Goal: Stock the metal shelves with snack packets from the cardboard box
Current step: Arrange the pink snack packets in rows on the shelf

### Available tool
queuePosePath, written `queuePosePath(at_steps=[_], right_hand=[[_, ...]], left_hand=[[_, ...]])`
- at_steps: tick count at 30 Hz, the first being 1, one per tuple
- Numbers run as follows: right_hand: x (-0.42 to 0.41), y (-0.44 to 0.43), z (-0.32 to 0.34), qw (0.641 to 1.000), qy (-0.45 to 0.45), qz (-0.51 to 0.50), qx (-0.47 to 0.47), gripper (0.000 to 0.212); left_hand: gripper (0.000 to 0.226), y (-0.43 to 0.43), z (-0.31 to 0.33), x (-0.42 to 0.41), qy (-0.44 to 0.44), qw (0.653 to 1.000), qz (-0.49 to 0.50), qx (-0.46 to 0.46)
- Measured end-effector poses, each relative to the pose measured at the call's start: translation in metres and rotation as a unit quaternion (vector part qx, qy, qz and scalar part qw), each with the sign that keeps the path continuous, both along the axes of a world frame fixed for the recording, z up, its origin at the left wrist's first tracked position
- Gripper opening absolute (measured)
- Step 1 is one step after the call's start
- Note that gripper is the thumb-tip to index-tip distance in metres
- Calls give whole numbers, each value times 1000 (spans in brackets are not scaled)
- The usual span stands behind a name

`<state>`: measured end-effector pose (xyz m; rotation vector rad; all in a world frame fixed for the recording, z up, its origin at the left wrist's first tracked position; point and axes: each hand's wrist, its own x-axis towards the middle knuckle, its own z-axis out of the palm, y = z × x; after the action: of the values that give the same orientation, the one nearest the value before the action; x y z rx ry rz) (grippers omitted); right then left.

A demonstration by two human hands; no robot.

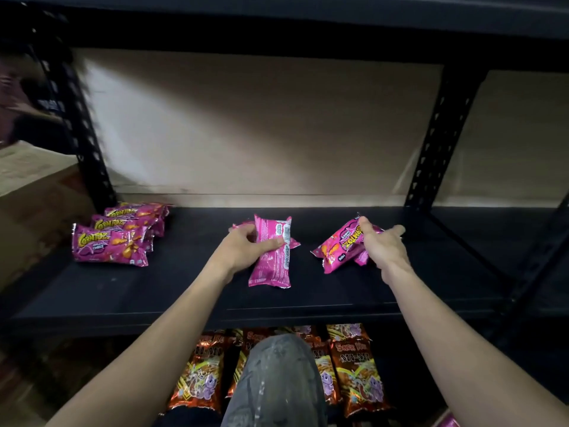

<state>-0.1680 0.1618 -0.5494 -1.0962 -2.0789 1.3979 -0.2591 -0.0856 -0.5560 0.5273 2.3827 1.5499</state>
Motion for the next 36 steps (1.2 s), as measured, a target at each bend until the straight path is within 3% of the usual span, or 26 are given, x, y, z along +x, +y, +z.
queuePosePath(at_steps=[4, 10, 15, 20, 23, 27, 30, 33, 36], right_hand=[[8, -1, -3, 996, -20, -4, 84, 91], [10, -26, 4, 976, 6, 21, 217, 77], [9, -71, -3, 932, 32, 109, 343, 61], [3, -107, -18, 872, 38, 272, 405, 39], [-4, -117, -26, 852, 10, 322, 413, 51], [-16, -117, -35, 829, -44, 352, 433, 64], [-17, -114, -41, 842, -64, 351, 405, 61], [-14, -114, -43, 861, -54, 322, 390, 57], [-12, -115, -44, 874, -54, 295, 382, 55]], left_hand=[[42, -7, 0, 2, 43, 999, 27, 6], [36, -20, 12, 9, 72, 987, 49, 133], [34, -33, 5, 9, 70, 968, 96, 220], [45, -49, -8, 2, 205, 961, 132, 129], [57, -58, -20, -10, 291, 940, 176, 12], [53, -72, -33, -17, 407, 878, 152, -202], [70, -80, -34, -8, 409, 873, 100, -246], [93, -88, -30, -1, 350, 894, 34, -277], [86, -92, -18, 1, 270, 946, 2, -179]])
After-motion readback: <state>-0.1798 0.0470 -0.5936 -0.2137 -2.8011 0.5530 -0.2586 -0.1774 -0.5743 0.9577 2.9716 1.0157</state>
